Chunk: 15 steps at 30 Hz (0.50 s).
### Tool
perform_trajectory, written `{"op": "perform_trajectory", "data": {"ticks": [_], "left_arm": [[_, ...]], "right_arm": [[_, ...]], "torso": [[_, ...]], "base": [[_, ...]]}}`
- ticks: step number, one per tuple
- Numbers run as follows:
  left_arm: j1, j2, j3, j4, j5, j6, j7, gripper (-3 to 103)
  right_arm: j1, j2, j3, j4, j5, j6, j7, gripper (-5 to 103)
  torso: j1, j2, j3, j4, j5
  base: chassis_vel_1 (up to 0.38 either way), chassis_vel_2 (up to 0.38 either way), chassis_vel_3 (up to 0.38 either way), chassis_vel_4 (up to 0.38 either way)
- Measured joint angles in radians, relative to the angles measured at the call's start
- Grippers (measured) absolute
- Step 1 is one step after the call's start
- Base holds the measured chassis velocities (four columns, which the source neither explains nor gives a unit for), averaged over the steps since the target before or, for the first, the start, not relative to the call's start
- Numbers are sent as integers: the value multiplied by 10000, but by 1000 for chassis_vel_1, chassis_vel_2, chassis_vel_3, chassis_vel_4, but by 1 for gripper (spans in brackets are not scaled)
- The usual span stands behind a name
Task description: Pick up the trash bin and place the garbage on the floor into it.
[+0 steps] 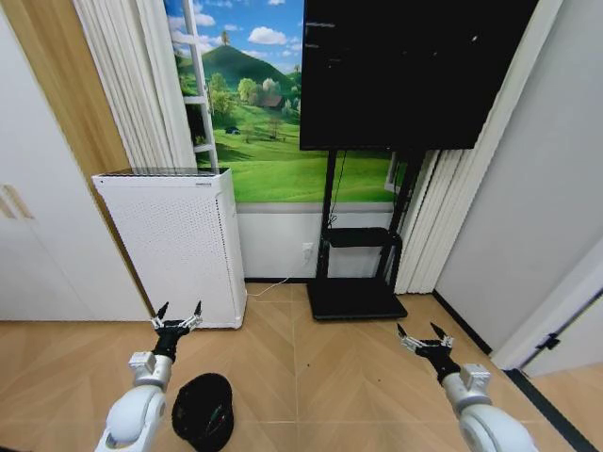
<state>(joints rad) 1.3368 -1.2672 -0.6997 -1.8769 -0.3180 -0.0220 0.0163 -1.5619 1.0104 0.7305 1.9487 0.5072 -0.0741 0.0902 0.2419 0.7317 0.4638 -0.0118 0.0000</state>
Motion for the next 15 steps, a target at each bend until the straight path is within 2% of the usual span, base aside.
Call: {"op": "perform_trajectory", "data": {"ticks": [9, 15], "left_arm": [[0, 0, 0, 0, 0, 0, 0, 100], [0, -1, 0, 0, 0, 0, 0, 100]], "right_arm": [[0, 0, 0, 0, 0, 0, 0, 100], [0, 0, 0, -1, 0, 0, 0, 100]], "torso": [[-8, -28, -18, -1, 0], [-19, -58, -33, 2, 0]], "base": [[0, 0, 0, 0], [75, 117, -71, -113]]}}
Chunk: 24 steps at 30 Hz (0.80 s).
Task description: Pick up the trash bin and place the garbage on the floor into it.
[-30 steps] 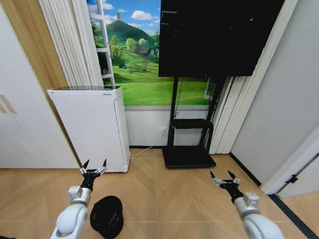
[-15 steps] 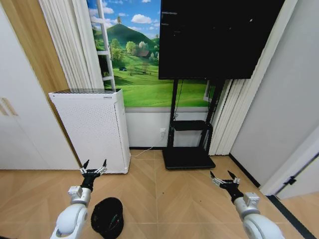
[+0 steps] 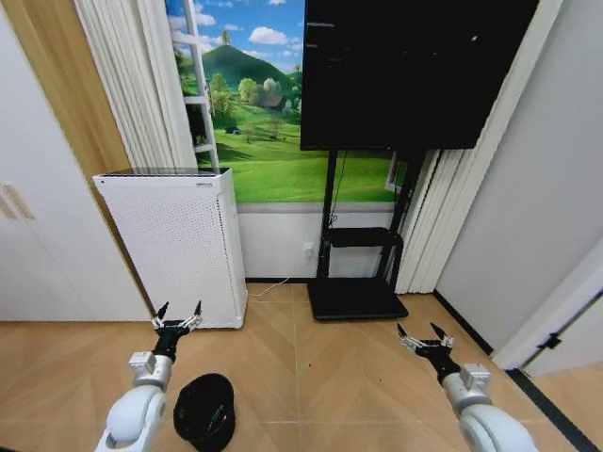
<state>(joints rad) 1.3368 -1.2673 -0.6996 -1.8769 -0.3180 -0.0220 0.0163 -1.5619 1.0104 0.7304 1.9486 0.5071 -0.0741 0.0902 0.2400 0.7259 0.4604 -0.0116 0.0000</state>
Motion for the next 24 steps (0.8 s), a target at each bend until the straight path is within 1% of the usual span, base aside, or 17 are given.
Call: {"op": "perform_trajectory", "data": {"ticks": [2, 3, 7, 8, 9, 11, 15, 20, 23, 24], "left_arm": [[0, 0, -1, 0, 0, 0, 0, 100], [0, 1, -1, 0, 0, 0, 0, 100], [-1, 3, -6, 0, 0, 0, -4, 100], [-1, 3, -8, 0, 0, 0, -6, 100], [0, 3, -8, 0, 0, 0, -7, 100], [0, 3, -7, 1, 0, 0, -8, 100], [0, 2, -3, 1, 0, 0, -8, 100], [-1, 2, 1, 0, 0, 0, -2, 100], [0, 2, 0, 1, 0, -1, -3, 100], [0, 2, 0, 1, 0, 0, -3, 100]], "right_arm": [[0, 0, -1, 1, 0, 0, 0, 100], [0, 0, -1, 0, 0, 0, -1, 100], [0, 1, -2, 1, 0, 0, -1, 100], [0, 1, -3, 1, 0, 0, -1, 100], [0, 1, -2, 1, 0, 0, -2, 100], [0, 1, -3, 1, 0, 0, -2, 100], [0, 0, -2, 1, 0, 0, -1, 100], [-1, 0, -2, 1, 0, 0, 0, 100], [-1, 0, -2, 0, 0, 0, 0, 100], [0, 0, -1, 0, 0, 0, 0, 100]], "torso": [[-2, -6, -3, 0, 2], [-6, -9, -8, -3, -3], [-8, -18, -11, -1, -7], [-11, -22, -14, -1, -2], [-14, -25, -17, 5, -2], [-16, -29, -19, 1, -1], [-20, -35, -24, -3, 1], [-20, -45, -26, -8, 0], [-22, -47, -30, -1, 3], [-23, -50, -30, 0, -3]], "base": [[137, 181, -134, -176], [136, 199, -129, -200], [120, 144, -104, -152], [58, 74, -80, -23], [0, 0, 0, 0], [-16, -4, 52, 55], [-80, -110, 72, 99], [-163, -157, 133, 137], [-175, -156, 191, 162], [-170, -194, 193, 165]]}}
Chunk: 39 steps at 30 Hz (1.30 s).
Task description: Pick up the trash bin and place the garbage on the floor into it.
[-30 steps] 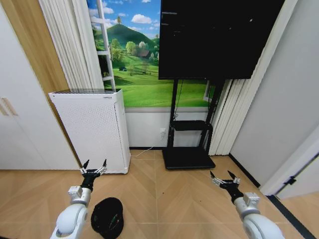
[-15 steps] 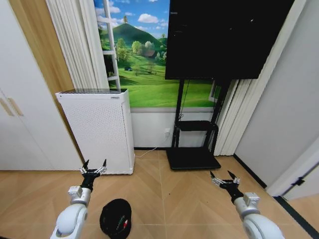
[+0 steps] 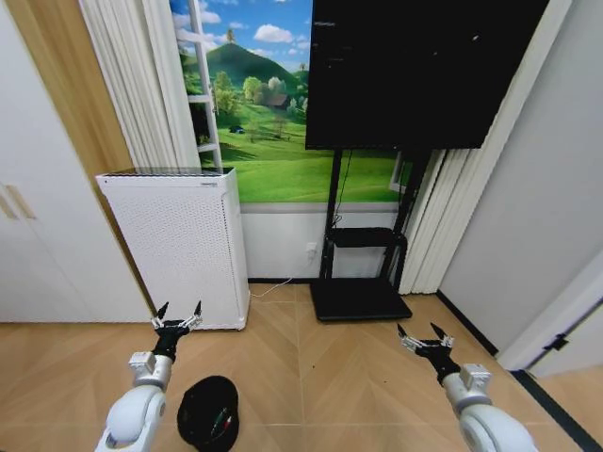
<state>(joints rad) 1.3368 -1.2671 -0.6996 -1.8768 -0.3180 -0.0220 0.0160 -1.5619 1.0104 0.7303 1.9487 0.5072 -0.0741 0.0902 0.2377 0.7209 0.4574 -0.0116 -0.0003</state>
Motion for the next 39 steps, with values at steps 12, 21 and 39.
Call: {"op": "perform_trajectory", "data": {"ticks": [12, 21, 39], "left_arm": [[0, -2, 4, 0, 0, -1, 14, 100], [0, 0, -4, 0, 0, -1, 9, 100], [0, 0, 0, 0, 0, -1, 2, 100]], "right_arm": [[0, -3, 3, -1, 0, 0, 2, 100], [0, 0, -1, 0, 0, 0, 0, 100], [0, 0, -1, 1, 0, 0, -1, 100]], "torso": [[-4, -11, -5, -2, 0], [-5, -13, -8, 0, -1], [-11, -18, -14, -1, 1]], "base": [[-169, -185, 170, 161], [63, 21, -52, -14], [168, -174, -176, 185]]}}
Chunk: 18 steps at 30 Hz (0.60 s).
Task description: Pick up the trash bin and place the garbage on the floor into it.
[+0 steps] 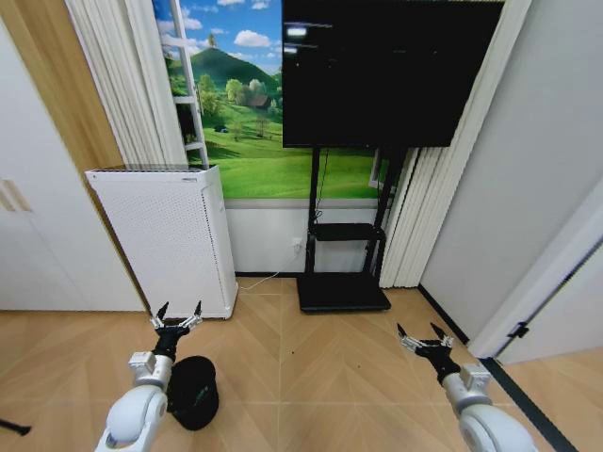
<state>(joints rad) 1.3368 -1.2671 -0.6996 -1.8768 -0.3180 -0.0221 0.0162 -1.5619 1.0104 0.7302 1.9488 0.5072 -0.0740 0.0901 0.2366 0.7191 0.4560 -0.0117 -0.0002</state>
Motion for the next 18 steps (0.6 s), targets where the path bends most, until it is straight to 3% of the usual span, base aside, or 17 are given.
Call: {"op": "perform_trajectory", "data": {"ticks": [4, 6, 11, 12, 14, 15, 17, 18], "left_arm": [[0, 0, 0, 0, 0, 0, -3, 100], [-2, 1, 0, -1, 0, 0, -1, 100], [2, 0, 0, 1, 0, 0, -2, 100], [0, 0, 0, -2, 0, 0, 1, 100], [1, 1, -1, -1, 1, 0, -1, 100], [1, 1, 0, 0, 0, 0, -1, 100], [-2, 1, -3, -3, 1, -1, 0, 100], [-2, 1, -3, -3, 1, -1, 0, 100]], "right_arm": [[0, 0, 0, 0, 0, 0, 0, 100], [0, 0, -1, 1, 0, 0, 0, 100], [0, 1, 1, 2, 0, 0, 0, 100], [0, 1, 0, 1, 0, 0, 0, 100], [-1, 1, -1, 0, 0, -1, 0, 100], [0, 0, 2, 3, 0, 1, 0, 100], [-1, 1, 0, 0, 0, 0, -1, 100], [-1, 1, 0, 0, 0, 0, -1, 100]], "torso": [[0, 0, 0, 0, -3], [1, -1, 0, -3, 14], [0, 0, 1, 1, -11], [1, -1, 0, -4, 17], [-1, 0, 0, -2, 8], [0, 0, 0, 1, -18], [0, -3, 0, -3, 24], [0, -3, 0, -3, 24]], "base": [[293, -321, -304, 319], [370, -325, -333, 319], [354, -355, -361, 379], [396, -354, -389, 361], [341, -371, -389, 367], [354, -361, -318, 383], [364, -365, -368, 363], [374, -365, -368, 343]]}}
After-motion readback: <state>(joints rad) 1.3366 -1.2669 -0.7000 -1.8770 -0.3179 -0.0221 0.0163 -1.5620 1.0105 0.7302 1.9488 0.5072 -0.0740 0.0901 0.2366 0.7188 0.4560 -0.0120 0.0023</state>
